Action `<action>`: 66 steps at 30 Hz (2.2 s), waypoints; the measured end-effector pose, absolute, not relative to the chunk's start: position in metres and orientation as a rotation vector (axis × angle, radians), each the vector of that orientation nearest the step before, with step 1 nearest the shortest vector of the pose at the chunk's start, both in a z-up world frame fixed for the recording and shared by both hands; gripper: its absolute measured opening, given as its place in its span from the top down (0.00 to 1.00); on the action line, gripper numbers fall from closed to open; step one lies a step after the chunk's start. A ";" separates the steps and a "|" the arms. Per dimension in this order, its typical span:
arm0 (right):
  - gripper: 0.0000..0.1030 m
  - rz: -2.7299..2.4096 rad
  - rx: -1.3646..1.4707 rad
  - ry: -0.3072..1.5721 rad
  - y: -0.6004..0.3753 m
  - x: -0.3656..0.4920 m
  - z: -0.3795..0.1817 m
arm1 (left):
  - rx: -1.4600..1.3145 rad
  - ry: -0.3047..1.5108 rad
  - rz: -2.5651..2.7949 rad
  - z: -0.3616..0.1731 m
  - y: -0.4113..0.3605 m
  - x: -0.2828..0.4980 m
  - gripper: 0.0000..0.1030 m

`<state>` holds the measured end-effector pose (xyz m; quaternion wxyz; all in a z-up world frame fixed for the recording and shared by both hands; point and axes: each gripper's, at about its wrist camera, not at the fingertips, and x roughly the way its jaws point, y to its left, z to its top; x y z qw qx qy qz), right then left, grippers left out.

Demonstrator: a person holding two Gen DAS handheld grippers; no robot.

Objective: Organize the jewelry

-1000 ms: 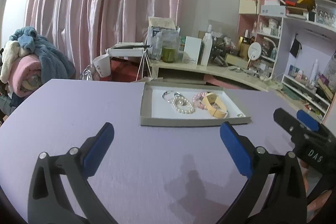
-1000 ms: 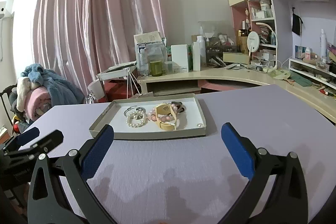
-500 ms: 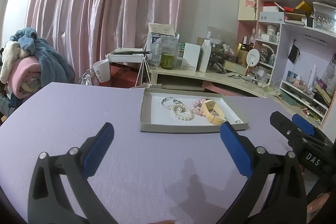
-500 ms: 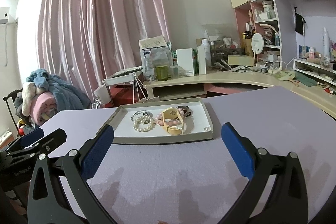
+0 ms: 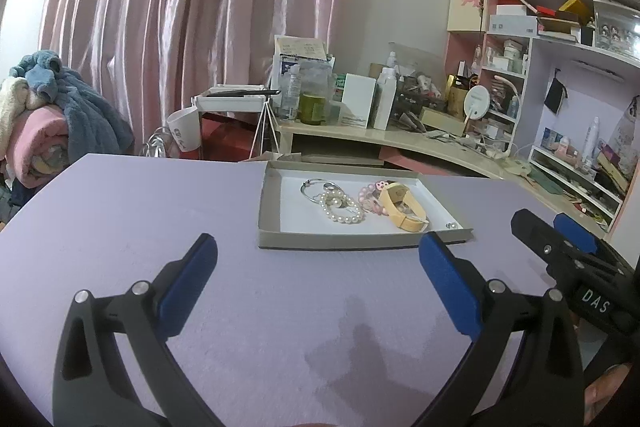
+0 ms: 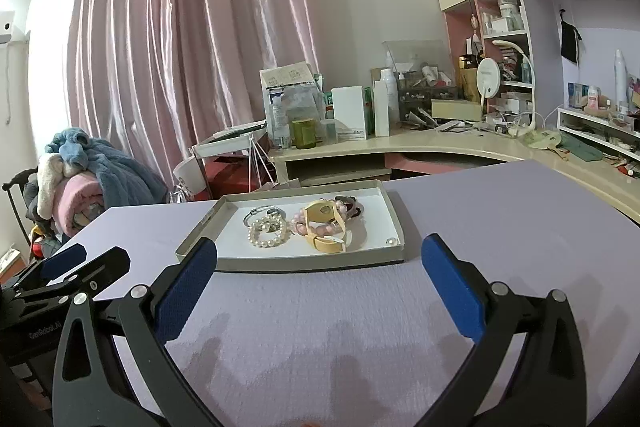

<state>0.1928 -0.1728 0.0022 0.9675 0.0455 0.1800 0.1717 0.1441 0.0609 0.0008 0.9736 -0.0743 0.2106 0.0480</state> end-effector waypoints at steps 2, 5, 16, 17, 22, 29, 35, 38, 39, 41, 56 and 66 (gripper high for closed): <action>0.01 0.347 0.092 0.366 -0.173 0.193 0.002 | -0.157 0.427 0.090 0.000 0.063 0.145 0.02; 0.01 0.350 0.092 0.368 -0.173 0.194 0.001 | -0.173 0.429 0.073 0.000 0.065 0.147 0.02; 0.01 0.369 0.129 0.384 -0.176 0.197 -0.004 | -0.202 0.430 0.043 -0.002 0.070 0.148 0.02; 0.01 0.374 0.135 0.386 -0.176 0.197 -0.004 | -0.205 0.430 0.039 -0.002 0.070 0.148 0.02; 0.01 0.379 0.135 0.386 -0.176 0.197 -0.004 | -0.210 0.430 0.029 -0.002 0.070 0.149 0.02; 0.01 0.374 0.137 0.389 -0.176 0.198 -0.004 | -0.209 0.429 0.027 -0.002 0.069 0.148 0.02; 0.01 0.375 0.137 0.390 -0.176 0.197 -0.005 | -0.212 0.429 0.030 -0.002 0.069 0.148 0.02; 0.01 0.374 0.137 0.391 -0.176 0.197 -0.005 | -0.211 0.431 0.031 -0.003 0.068 0.149 0.02; 0.01 0.375 0.137 0.390 -0.176 0.197 -0.005 | -0.211 0.431 0.032 -0.003 0.068 0.149 0.02; 0.01 0.375 0.137 0.391 -0.176 0.197 -0.005 | -0.209 0.433 0.033 -0.004 0.068 0.150 0.02; 0.01 0.374 0.137 0.392 -0.178 0.196 -0.006 | -0.191 0.438 0.043 -0.010 0.065 0.155 0.02; 0.01 0.375 0.137 0.394 -0.179 0.197 -0.007 | -0.184 0.438 0.046 -0.012 0.065 0.155 0.02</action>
